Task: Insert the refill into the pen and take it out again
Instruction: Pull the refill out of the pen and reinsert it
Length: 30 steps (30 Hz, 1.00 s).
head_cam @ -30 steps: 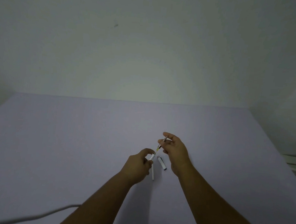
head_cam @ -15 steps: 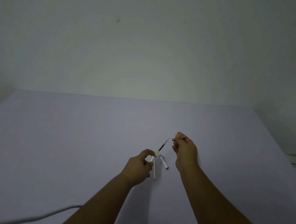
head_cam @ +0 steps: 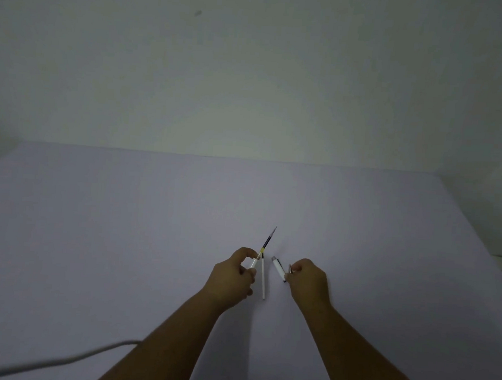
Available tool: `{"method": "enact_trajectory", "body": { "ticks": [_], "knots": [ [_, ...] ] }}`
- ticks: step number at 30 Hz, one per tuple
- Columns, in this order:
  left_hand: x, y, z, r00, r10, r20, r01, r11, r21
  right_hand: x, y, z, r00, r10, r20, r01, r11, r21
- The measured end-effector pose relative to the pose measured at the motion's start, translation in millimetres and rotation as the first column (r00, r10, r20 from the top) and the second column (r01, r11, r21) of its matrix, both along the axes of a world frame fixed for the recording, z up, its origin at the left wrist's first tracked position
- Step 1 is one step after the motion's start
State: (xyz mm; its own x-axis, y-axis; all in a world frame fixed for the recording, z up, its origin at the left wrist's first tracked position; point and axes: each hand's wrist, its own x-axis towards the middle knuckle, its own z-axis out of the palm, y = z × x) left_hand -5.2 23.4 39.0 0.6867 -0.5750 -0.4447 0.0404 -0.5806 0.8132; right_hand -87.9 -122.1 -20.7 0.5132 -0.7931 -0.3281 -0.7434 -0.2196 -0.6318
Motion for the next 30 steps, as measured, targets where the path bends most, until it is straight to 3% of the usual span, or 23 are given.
{"method": "enact_trajectory", "body": {
  "ticks": [18,22,24,27,30],
  "knots": [
    [-5,3,-8,0.999,-0.017,-0.028,0.017,1.0,0.007,-8,2,-6,1.0,0.01,0.009,-0.01,1.0,0.01],
    [-6,1,-6,0.999,-0.026,-0.021,0.026,1.0,0.006,-7,-3,6,0.993,-0.071,0.091,0.067,0.997,0.045],
    [-7,-1,-5,0.999,-0.036,-0.014,0.036,0.999,0.004,-4,-4,19,0.961,-0.162,0.224,0.123,0.977,0.176],
    [-8,-6,-3,0.998,-0.067,0.01,0.067,0.998,0.01,6,-3,34,0.88,-0.305,0.364,0.045,0.817,0.575],
    [-10,-10,-2,0.995,-0.097,0.019,0.097,0.995,0.005,14,1,41,0.905,-0.185,0.383,-0.094,0.791,0.604]
  ]
}}
